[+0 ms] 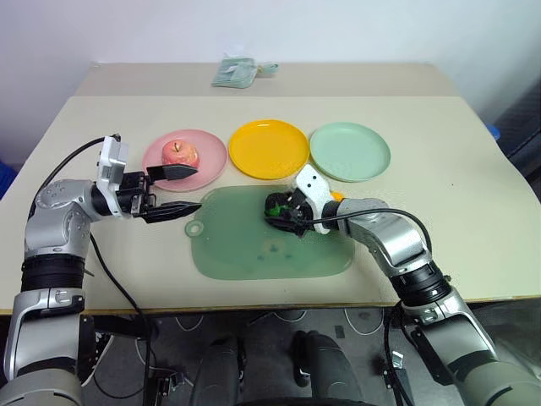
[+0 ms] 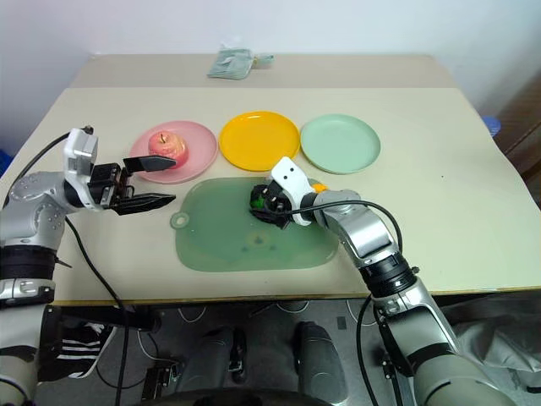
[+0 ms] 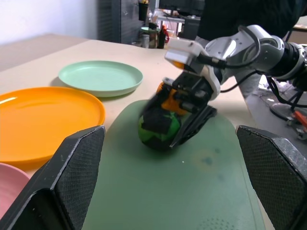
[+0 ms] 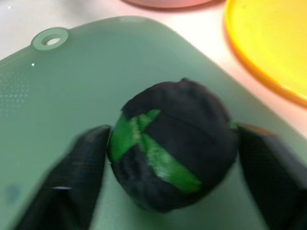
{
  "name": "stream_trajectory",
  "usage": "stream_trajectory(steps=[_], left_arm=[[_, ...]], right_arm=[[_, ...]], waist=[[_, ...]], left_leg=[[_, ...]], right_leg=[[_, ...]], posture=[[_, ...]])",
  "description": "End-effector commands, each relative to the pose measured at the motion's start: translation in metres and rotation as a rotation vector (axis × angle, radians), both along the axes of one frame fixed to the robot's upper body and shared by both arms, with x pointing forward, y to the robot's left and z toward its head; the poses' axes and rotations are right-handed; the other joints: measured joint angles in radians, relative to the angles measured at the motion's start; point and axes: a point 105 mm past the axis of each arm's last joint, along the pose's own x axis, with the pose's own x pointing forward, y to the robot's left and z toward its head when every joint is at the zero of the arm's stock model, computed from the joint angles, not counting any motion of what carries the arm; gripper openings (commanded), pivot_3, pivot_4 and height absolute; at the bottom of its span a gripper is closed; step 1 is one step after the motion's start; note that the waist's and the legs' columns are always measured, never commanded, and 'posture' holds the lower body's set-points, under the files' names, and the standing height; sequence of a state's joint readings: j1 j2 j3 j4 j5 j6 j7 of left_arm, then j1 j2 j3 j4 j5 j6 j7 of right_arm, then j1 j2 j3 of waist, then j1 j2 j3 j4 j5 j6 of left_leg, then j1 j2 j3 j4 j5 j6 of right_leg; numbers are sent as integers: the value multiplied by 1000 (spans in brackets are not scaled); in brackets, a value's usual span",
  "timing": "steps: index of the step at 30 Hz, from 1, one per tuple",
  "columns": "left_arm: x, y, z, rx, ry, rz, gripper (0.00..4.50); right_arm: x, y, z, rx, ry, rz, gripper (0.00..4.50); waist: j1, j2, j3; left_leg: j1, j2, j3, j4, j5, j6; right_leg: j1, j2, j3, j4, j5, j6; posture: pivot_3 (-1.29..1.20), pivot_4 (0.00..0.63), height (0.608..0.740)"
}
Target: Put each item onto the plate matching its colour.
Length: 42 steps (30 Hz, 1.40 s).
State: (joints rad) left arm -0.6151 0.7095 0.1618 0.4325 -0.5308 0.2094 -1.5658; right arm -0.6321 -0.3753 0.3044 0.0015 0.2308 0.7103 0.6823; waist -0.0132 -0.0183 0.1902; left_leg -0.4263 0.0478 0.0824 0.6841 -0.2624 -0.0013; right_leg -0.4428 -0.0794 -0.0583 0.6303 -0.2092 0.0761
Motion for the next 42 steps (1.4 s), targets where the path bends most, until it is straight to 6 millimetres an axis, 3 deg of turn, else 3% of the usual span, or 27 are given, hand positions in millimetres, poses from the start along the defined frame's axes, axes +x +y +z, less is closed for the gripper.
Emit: stream_trajectory(steps=[1, 3, 7, 9, 12, 14, 18, 24, 26, 30, 35, 37, 42], left_arm=[[2, 0, 10, 4, -44, 7, 4500], [2, 0, 12, -2, -51, 11, 4500], [10, -3, 28, -67, -92, 47, 4500], [16, -7, 39, -109, -125, 71, 4500], [34, -12, 43, -120, -153, 174, 4500], [48, -17, 46, -131, -170, 259, 4500], [58, -29, 47, -166, -190, 316, 4500], [57, -39, 34, -149, -173, 301, 4500], [54, -39, 30, -122, -185, 284, 4500], [52, -31, 30, -117, -172, 288, 4500], [30, -28, 40, -186, -137, 153, 4500], [19, -25, 45, -223, -57, 84, 4500], [-2, -21, 42, -199, 52, -43, 4500]], right_arm=[[0, 1, 21, 38, -56, 23, 1928], [1, -1, 29, 62, -67, 18, 1928], [9, -5, 71, 209, -139, -24, 1928], [26, -21, 95, 262, -211, -129, 1928], [53, -50, 114, 283, -291, -299, 1928], [75, -79, 114, 234, -347, -445, 1928], [97, -115, 105, 186, -373, -609, 1928], [115, -129, 81, 193, -318, -684, 1928], [118, -131, 75, 172, -313, -697, 2721], [116, -128, 78, 193, -323, -650, 4486], [95, -114, 110, 326, -378, -478, 4486], [81, -107, 119, 410, -327, -397, 4486], [16, -83, 117, 327, -231, -89, 4486]], waist=[[1, 0, 0], [0, 0, 0], [0, 0, 0], [2, 0, 0], [2, 0, 0], [3, 0, 0], [-1, 0, 0], [-19, 2, 1], [-26, 2, 1], [-29, 2, 1], [-29, 2, 1], [-28, 2, 1], [-10, 2, 1]], left_leg=[[0, 0, 0, 0, 0, 0], [0, 0, 0, 0, 0, 0], [0, 0, 0, 0, 0, 0], [0, 0, 0, 0, 0, 0], [0, 0, 0, 0, 0, 0], [0, -1, 0, 0, 0, 0], [0, -1, 1, -1, 0, 0], [0, 0, 2, -2, 0, 0], [0, 0, 2, -2, 0, 0], [0, 0, 2, -2, 0, 0], [0, 0, 2, -3, 0, 0], [0, 1, 1, -2, 0, 0], [0, 1, -1, -3, 0, 0]], right_leg=[[0, 0, 0, 0, 0, 0], [0, 0, 0, 0, 0, 0], [0, 0, 0, 0, 0, 0], [0, 0, 0, 0, 0, 0], [0, 0, 0, 0, 0, 0], [1, 0, 0, 0, 0, 1], [0, 0, 0, -1, 0, 1], [-1, 0, 1, 0, 0, 1], [-1, 1, 1, 1, 0, 1], [-1, 0, 1, 0, 1, 1], [-1, 0, 1, 0, 0, 1], [-1, 0, 1, 1, 0, 1], [-1, 0, 1, 0, 0, 1]], posture=[[0, 150, 740], [0, 150, 740], [0, 150, 740], [0, 150, 740], [0, 150, 740], [0, 150, 740], [0, 150, 740], [0, 150, 740], [0, 150, 740], [0, 150, 740], [0, 150, 740], [0, 150, 740], [0, 150, 740]])
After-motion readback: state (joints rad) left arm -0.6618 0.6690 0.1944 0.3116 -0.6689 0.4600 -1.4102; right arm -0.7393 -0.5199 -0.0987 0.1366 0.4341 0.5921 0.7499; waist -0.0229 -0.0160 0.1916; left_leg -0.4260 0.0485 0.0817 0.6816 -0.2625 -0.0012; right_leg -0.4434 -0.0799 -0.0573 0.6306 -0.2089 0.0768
